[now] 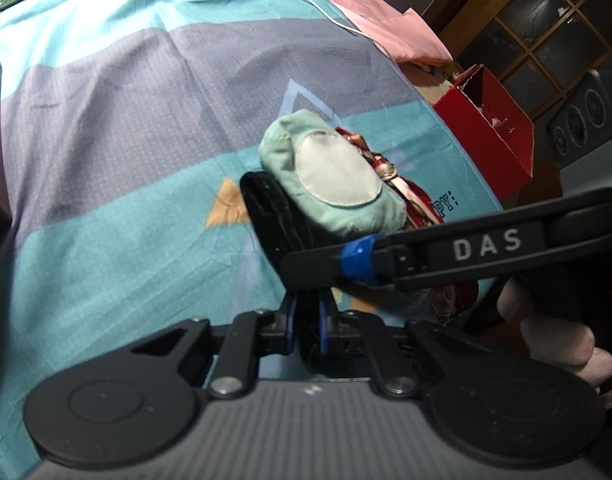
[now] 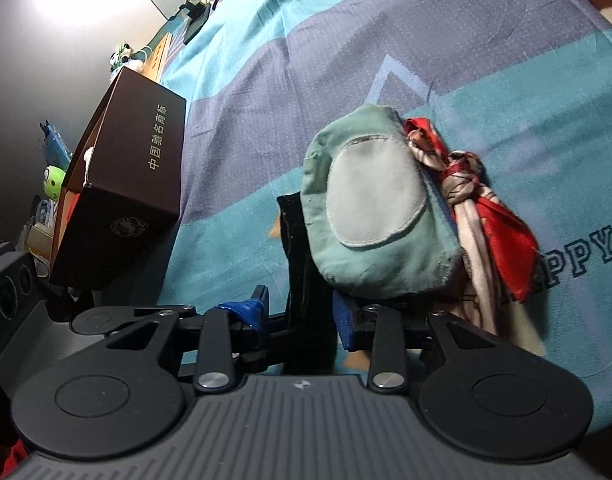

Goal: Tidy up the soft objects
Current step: 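Grasp the black cloth with the right gripper, then carry the black cloth with the right gripper over the box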

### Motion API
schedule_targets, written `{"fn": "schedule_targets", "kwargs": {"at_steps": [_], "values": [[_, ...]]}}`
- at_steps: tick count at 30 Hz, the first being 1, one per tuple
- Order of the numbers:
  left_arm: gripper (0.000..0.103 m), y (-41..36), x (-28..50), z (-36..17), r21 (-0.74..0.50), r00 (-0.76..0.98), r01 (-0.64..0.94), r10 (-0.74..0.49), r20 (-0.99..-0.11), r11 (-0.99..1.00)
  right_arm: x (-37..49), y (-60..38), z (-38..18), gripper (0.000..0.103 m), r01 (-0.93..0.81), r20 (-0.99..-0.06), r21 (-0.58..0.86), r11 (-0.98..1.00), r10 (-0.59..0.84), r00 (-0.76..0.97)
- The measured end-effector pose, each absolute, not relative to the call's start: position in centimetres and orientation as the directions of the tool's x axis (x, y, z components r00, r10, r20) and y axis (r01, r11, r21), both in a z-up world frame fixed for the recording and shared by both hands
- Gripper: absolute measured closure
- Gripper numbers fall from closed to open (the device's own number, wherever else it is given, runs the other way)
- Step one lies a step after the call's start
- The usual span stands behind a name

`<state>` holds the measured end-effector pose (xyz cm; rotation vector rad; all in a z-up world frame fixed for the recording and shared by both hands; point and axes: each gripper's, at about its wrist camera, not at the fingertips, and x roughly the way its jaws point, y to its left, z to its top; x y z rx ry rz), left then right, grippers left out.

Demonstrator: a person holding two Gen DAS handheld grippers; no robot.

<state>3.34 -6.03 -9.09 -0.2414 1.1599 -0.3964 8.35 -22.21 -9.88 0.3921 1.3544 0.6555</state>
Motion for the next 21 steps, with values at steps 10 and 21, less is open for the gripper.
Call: {"fn": "schedule_targets", "kwargs": {"at_steps": [10,21], "values": [[0.099,-1.3,0.7,-5.9,-0.4,0.428,0.155,-0.426,-0.797,0.903,7.3,-17.6,-7.7,0.103,-0.309,-0.721,0.64,0.703,0.689,0.074],[0.099,4.4,-2.2,1.9,-0.324,0.581,0.216,-0.388,-0.716,0.921,6.8,-11.5,-0.4,0.103,-0.444,-0.62,0.669,0.595,0.777,0.106]]}}
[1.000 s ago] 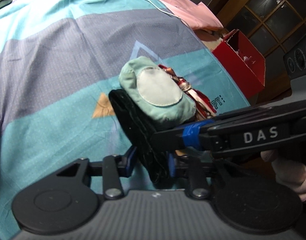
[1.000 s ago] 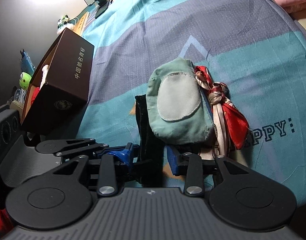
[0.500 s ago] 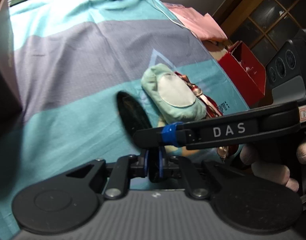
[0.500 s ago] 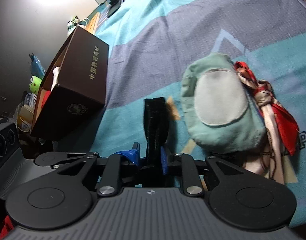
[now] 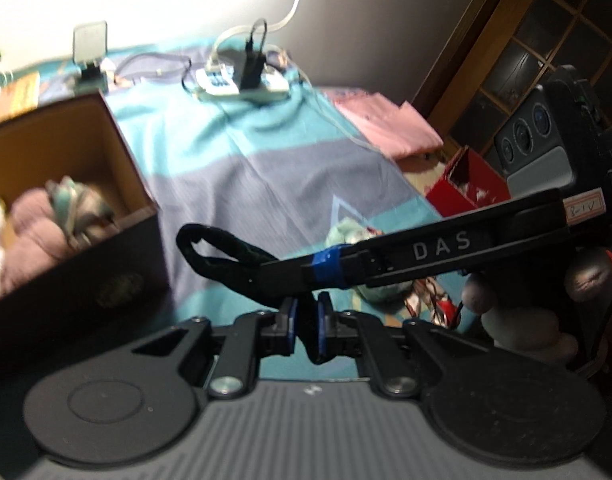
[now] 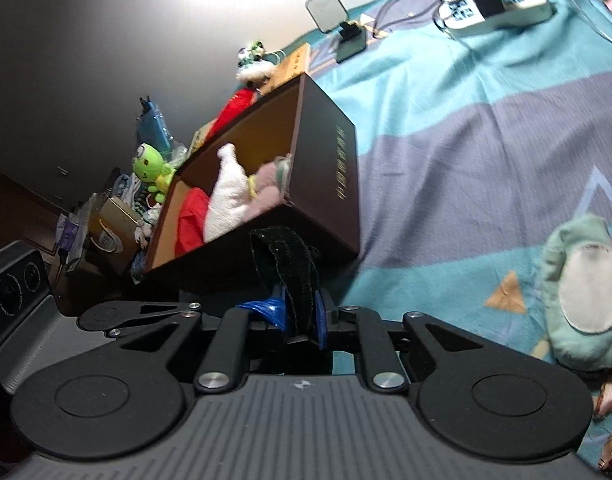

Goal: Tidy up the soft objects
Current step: 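Carry the black cloth with the right gripper over the box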

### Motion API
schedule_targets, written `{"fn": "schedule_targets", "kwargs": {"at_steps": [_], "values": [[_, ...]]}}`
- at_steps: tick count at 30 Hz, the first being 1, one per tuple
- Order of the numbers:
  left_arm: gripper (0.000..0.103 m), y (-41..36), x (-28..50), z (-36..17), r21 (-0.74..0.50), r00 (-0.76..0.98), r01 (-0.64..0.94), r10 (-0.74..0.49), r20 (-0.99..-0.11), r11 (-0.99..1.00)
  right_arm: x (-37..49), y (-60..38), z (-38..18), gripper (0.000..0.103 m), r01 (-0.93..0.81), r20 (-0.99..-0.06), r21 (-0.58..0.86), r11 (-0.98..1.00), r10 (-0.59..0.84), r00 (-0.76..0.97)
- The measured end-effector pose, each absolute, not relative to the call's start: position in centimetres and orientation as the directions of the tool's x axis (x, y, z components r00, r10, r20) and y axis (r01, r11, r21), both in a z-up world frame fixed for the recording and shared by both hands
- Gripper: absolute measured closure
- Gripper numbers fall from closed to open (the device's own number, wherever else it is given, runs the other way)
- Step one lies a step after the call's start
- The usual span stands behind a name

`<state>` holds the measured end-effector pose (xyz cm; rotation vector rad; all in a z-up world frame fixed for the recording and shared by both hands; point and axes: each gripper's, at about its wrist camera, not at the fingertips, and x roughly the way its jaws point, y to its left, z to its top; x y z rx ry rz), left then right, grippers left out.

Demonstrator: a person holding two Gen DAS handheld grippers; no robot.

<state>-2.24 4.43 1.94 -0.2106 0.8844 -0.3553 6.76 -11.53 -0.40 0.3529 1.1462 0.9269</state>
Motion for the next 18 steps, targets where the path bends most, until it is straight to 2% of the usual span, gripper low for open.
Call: {"fn": "schedule_targets", "kwargs": {"at_steps": [9,13,18], "values": [[0.099,11.3,-1.1,6.7,-0.201,0.704,0.227,-0.303,-0.642,0.953,8.8,-5.1,3.6,0.103,-0.55,-0.519,0.645,0.531,0.832,0.195],[0.099,14.4,1.2,6.1,-0.181,0.712,0.22,-0.284,-0.642,0.959,10.4,-1.9,3.0,0.103,-0.55,-0.514,0.629,0.549,0.825,0.235],[0.099,17.2,4.5,3.6,-0.172,0.685,0.189,-0.255,-0.683,0.967,12.0,1.3,1.1,0.103,-0.544,-0.549,0.586,0.601,0.788,0.279]]}}
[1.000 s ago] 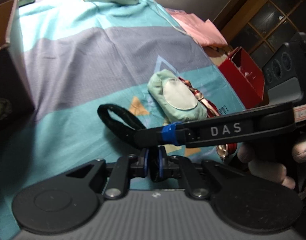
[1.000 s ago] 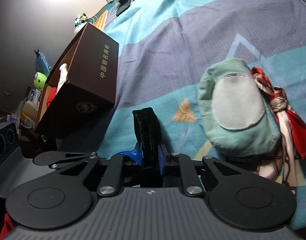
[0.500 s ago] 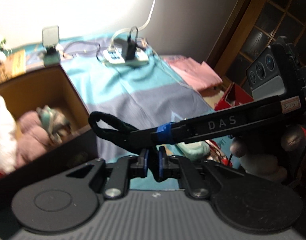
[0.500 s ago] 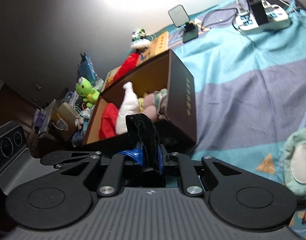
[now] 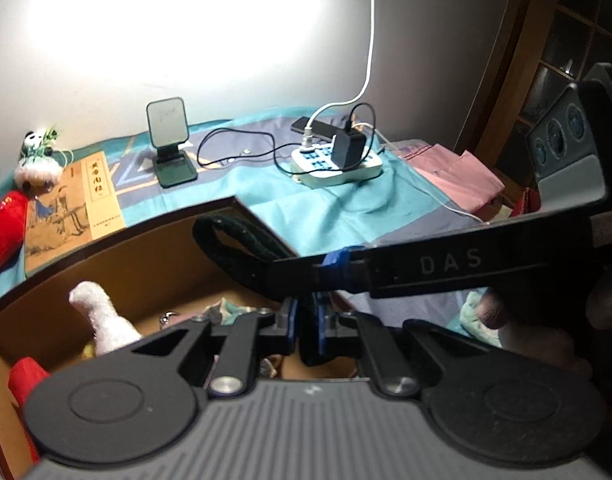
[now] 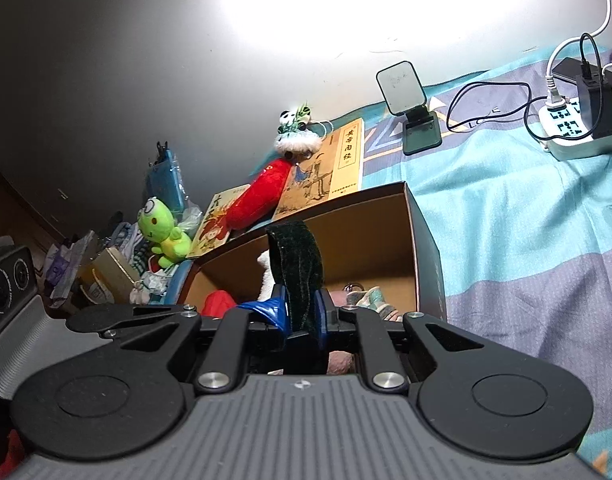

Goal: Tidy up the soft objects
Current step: 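Carry the black cloth with the right gripper over the box, then lower the black cloth into the box and open the right gripper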

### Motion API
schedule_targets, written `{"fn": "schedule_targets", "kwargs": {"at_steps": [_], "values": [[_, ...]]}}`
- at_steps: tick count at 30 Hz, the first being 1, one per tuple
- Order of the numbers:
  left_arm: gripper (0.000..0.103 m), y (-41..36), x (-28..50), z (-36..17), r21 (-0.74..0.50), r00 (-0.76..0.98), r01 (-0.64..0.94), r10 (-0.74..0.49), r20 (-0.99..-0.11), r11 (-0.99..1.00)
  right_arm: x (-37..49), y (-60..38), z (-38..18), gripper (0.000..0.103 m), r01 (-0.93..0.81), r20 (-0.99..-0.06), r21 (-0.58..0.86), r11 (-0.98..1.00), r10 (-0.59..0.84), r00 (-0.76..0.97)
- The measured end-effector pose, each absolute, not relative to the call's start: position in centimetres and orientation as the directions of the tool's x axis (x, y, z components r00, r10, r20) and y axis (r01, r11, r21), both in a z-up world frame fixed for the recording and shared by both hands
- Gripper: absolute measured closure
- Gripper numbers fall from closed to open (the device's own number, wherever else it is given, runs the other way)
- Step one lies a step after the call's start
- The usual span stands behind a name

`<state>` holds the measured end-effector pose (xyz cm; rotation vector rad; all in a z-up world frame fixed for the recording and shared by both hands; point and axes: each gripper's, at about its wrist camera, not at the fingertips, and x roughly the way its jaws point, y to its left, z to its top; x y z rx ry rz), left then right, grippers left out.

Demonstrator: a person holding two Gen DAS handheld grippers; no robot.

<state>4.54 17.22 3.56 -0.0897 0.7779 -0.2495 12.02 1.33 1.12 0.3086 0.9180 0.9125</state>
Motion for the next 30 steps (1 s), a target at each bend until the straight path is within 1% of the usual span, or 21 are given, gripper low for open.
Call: {"fn": "schedule_targets", "kwargs": {"at_steps": [3,9,10,12,13,14,16,22,30], "values": [[0.099,18.5,6.3,1.5,-0.195,0.653,0.154,-0.248,-0.716,0.969,12.8,2.8,-0.5,0.103,-0.528,-0.587,0.559,0.639,0.755,0.292],[0.098,20.3,8.1,-1.8,-0.195,0.59,0.053,-0.188,-0.786,0.979,13.2,4.3,-2.6,0.103,-0.506,-0.65,0.504,0.7,0.693,0.311],[0.095,20.4,8.1,-2.1,-0.197,0.584,0.044,-0.185,-0.791,0.98,13.2,4.2,-2.7,0.103,-0.5,-0.649,0.506,0.703,0.692,0.316],[0.08,20.7,7.9,-2.3,-0.198,0.576,0.025,-0.176,-0.799,0.98,13.3,3.9,-2.6,0.102,-0.489,-0.645,0.518,0.702,0.696,0.315],[0.062,20.7,7.8,-2.3,-0.196,0.574,0.016,-0.17,-0.801,0.98,13.3,3.9,-2.5,0.1,-0.484,-0.647,0.519,0.704,0.694,0.316],[0.049,20.7,7.7,-2.3,-0.191,0.575,0.005,-0.159,-0.802,0.981,13.3,3.8,-2.4,0.1,-0.483,-0.649,0.516,0.707,0.691,0.317],[0.05,20.3,7.1,-1.9,-0.155,0.592,-0.008,-0.12,-0.797,0.988,13.0,3.6,-2.2,0.1,-0.488,-0.649,0.511,0.708,0.69,0.321],[0.05,19.2,5.7,-0.4,-0.099,0.598,-0.05,-0.05,-0.8,0.994,12.1,3.0,-1.5,0.099,-0.498,-0.637,0.52,0.694,0.703,0.316],[0.05,17.7,3.7,1.2,-0.007,0.581,-0.151,0.083,-0.81,0.989,10.6,2.0,-0.6,0.098,-0.535,-0.619,0.525,0.662,0.729,0.294]]}}
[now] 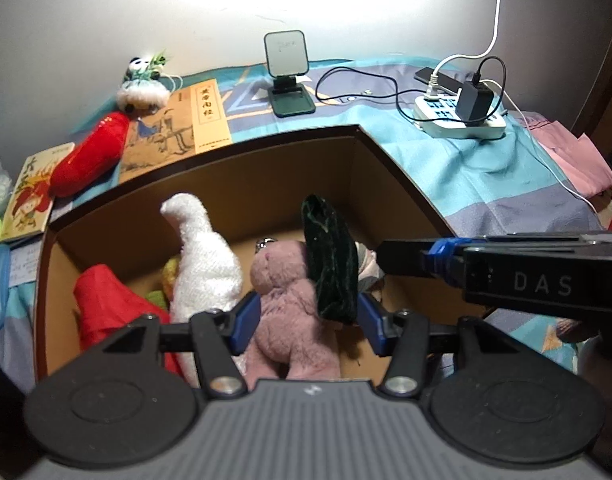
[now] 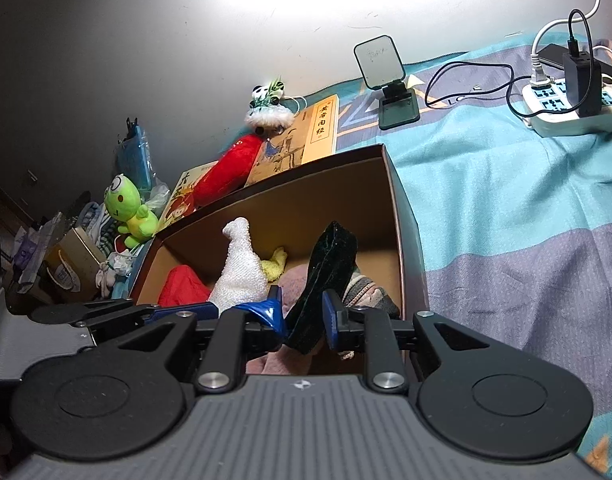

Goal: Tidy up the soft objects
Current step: 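Lower the black cloth into the box and open the right gripper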

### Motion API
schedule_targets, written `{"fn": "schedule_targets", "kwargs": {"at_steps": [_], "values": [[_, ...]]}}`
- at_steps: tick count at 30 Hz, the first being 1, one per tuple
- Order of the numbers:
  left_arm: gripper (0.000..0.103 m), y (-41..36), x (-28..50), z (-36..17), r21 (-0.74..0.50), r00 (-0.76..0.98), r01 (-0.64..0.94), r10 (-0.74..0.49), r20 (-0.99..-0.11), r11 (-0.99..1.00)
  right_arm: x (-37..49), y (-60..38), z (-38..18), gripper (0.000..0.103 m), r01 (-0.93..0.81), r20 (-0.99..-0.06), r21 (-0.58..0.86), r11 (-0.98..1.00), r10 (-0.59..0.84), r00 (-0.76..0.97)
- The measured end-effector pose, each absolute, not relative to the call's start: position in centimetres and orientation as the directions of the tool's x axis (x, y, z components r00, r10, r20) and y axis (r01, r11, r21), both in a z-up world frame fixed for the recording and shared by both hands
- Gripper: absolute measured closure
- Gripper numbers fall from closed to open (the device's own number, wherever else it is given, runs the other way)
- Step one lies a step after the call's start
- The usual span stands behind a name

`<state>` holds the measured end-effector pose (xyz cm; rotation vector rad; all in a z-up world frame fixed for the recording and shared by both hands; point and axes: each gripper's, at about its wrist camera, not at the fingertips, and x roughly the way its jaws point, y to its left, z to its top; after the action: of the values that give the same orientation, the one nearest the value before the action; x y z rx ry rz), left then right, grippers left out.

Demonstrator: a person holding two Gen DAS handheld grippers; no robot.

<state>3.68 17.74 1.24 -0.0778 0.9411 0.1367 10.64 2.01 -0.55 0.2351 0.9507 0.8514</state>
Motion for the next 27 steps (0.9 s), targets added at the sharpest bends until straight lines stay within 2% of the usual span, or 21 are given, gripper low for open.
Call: {"fn": "schedule_targets", "kwargs": {"at_steps": [7,27], "values": [[0.05,16.2,1.7,1.9,0.064,0.553,-0.223,0.18,-0.813,0.973,9.3,0.8,-0.3,0.098,-0.57,-0.602,0.519,0.637,0.746,0.286],[0.047,9.5,-0.5,1.3,0.12,0.507,-0.265,0.244,-0.827,0.957,8.0,-5.5,-1.4,0.093,-0.579,-0.59,0.564,0.589,0.778,0.216]]}}
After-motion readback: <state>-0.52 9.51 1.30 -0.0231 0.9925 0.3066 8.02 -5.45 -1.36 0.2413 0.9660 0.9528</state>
